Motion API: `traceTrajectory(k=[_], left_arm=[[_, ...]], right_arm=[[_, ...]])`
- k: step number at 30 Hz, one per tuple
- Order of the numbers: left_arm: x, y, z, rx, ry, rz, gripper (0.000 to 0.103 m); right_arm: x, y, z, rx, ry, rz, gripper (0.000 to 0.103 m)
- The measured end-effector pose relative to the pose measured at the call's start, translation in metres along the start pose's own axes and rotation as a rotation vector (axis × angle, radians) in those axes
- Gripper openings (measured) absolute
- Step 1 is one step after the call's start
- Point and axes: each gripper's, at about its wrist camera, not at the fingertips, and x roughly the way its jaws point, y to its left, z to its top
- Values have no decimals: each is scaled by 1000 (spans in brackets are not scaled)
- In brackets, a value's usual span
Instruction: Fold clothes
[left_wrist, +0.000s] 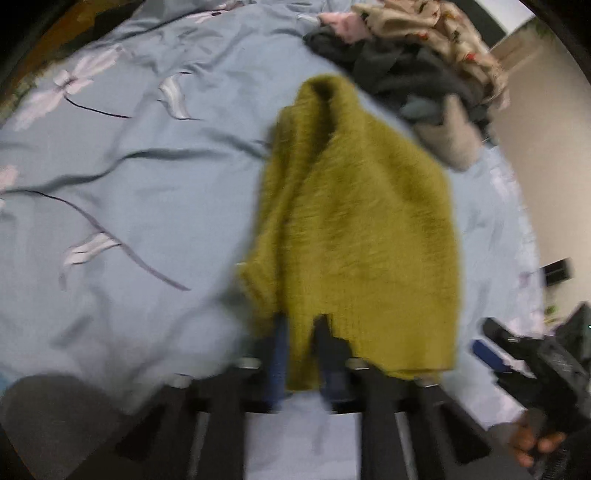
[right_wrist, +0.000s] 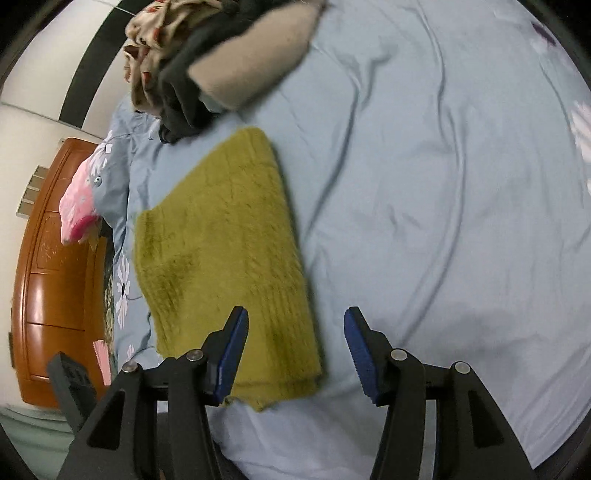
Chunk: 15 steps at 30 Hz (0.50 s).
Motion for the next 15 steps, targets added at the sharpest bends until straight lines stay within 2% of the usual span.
traceTrajectory(k=[4, 8, 11, 15], left_arm=[[9, 11, -2, -40, 25, 51, 13], [9, 13, -6, -43, 17, 50, 17], [5, 22, -8, -95, 9, -16, 17], [-12, 39, -11, -218, 21, -122, 26]], right_arm=[[12, -4, -7, -5, 43, 45, 55], [26, -7, -15, -18, 76, 84, 56], [38, -7, -18, -13, 96, 118, 56], [54, -11, -22, 10, 126, 166, 57]])
